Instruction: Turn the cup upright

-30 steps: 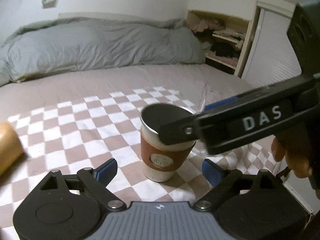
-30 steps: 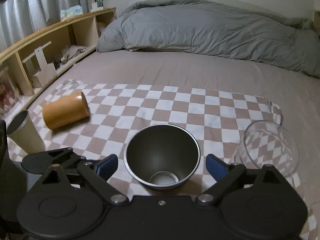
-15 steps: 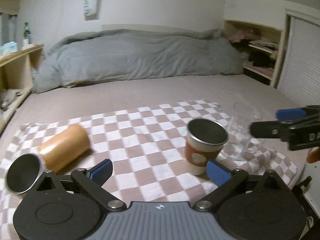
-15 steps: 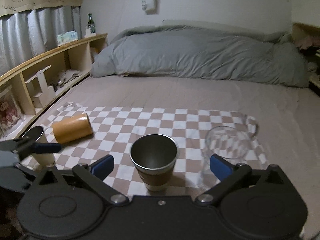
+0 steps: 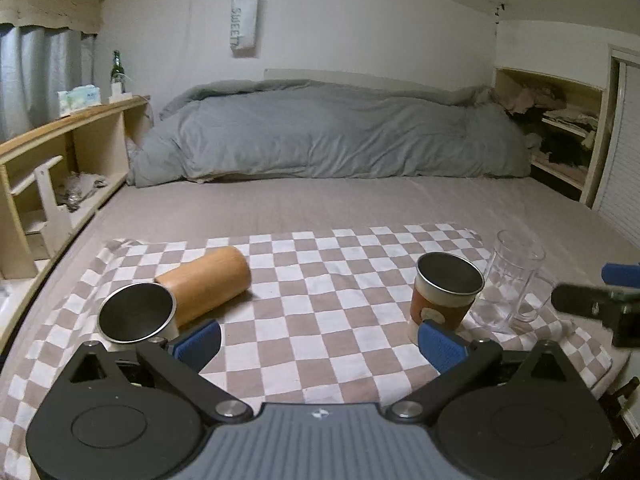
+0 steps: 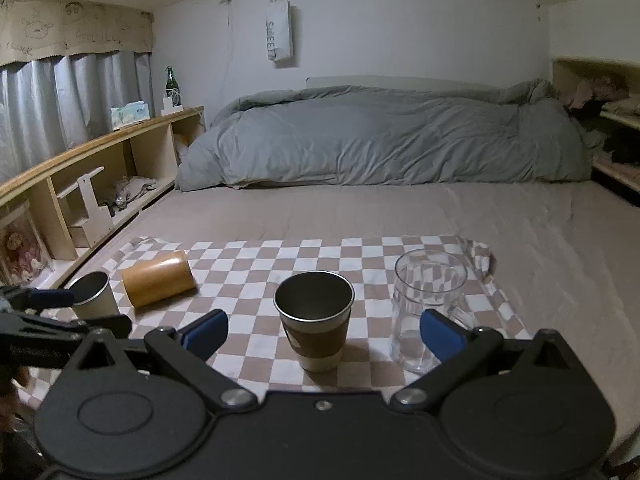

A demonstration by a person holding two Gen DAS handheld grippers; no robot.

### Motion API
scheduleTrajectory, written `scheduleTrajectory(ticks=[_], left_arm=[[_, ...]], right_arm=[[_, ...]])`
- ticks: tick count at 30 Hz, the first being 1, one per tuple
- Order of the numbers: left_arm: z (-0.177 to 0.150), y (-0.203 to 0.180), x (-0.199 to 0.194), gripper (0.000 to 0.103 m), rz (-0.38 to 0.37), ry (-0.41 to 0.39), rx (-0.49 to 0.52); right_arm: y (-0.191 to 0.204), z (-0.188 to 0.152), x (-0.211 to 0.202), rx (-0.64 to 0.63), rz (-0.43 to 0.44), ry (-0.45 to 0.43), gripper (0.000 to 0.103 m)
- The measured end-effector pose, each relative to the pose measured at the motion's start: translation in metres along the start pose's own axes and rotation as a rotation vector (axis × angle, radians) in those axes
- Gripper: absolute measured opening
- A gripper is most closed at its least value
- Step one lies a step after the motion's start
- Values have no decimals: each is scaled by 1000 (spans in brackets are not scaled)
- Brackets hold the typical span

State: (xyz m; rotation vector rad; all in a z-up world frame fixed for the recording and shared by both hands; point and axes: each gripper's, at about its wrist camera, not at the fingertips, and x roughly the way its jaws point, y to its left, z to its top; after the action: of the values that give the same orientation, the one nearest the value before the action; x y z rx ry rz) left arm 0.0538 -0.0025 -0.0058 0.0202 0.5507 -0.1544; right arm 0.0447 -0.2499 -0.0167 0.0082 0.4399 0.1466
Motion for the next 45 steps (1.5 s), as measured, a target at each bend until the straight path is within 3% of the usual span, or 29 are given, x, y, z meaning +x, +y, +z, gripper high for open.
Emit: scheduleTrajectory(ticks=[14, 45], left_arm=[[-16, 1, -26, 103, 42, 2, -7], [-18, 1, -25, 103, 64, 13, -7]], right_arm=[[16, -25, -15, -13, -19, 8, 103], [14, -27, -13, -1, -39, 23, 103]])
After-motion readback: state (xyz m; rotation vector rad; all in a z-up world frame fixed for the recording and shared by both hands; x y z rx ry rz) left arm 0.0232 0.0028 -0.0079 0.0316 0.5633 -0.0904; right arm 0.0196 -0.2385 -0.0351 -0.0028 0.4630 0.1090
